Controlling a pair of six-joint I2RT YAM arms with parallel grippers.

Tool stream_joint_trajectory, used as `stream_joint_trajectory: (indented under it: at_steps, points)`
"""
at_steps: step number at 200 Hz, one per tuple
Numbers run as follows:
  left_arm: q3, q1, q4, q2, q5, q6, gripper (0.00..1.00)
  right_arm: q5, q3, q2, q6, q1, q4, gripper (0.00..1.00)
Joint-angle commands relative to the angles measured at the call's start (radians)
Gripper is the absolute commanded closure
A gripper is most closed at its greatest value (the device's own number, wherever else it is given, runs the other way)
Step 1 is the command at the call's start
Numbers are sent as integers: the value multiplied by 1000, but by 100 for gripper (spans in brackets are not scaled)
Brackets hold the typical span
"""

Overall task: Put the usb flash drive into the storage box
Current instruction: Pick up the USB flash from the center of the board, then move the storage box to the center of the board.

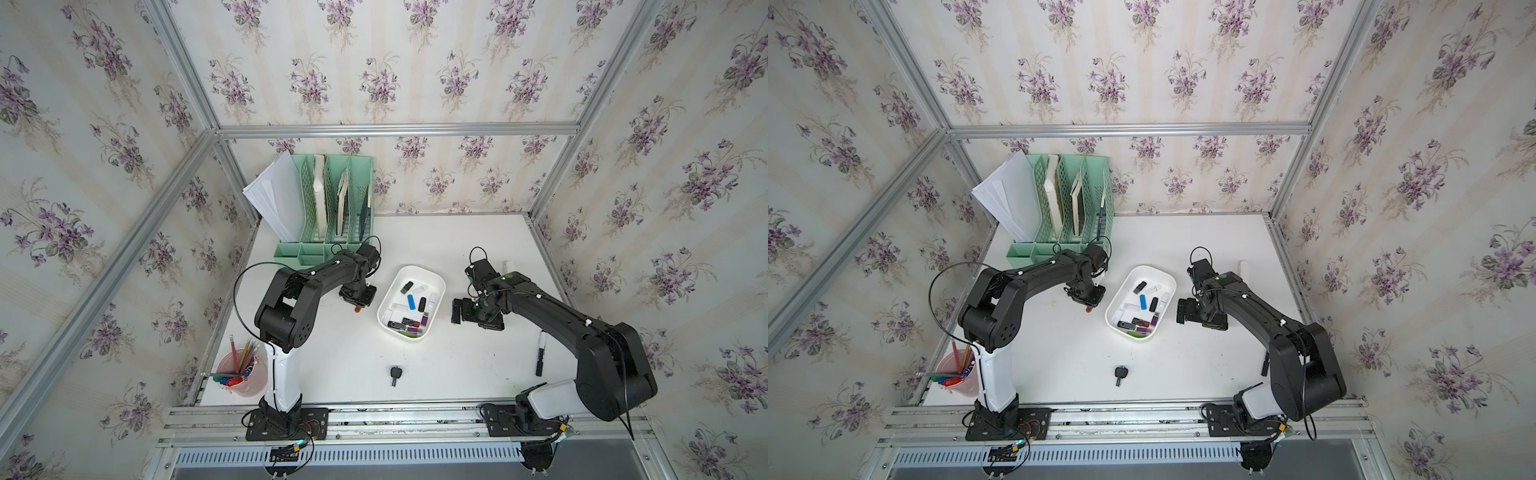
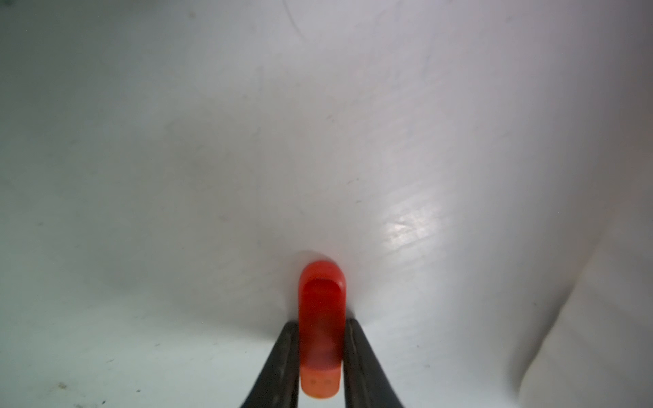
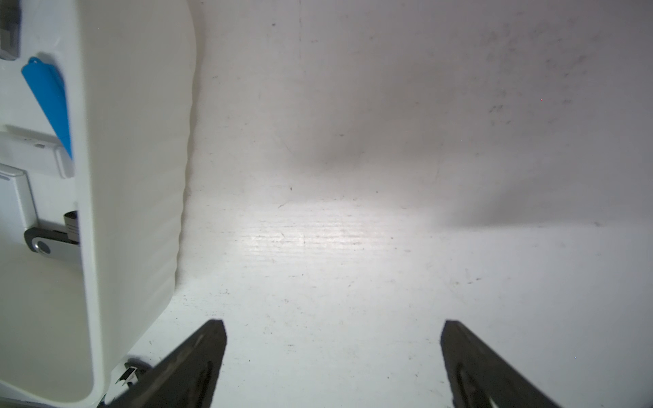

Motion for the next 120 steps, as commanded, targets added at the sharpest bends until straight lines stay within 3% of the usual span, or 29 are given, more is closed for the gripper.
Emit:
stream_joint_trajectory:
  at_steps: [1, 49, 120]
  points:
    - [-8, 2, -65, 10, -13, -11, 77, -1, -3, 4, 1, -1, 1, 0]
    - [27, 1, -112, -20, -27, -13, 78, 17, -5, 23, 8, -13, 12, 0]
    - [177, -10, -255, -150, -28, -34, 78, 35, 89, 116, -31, -151, 58, 0]
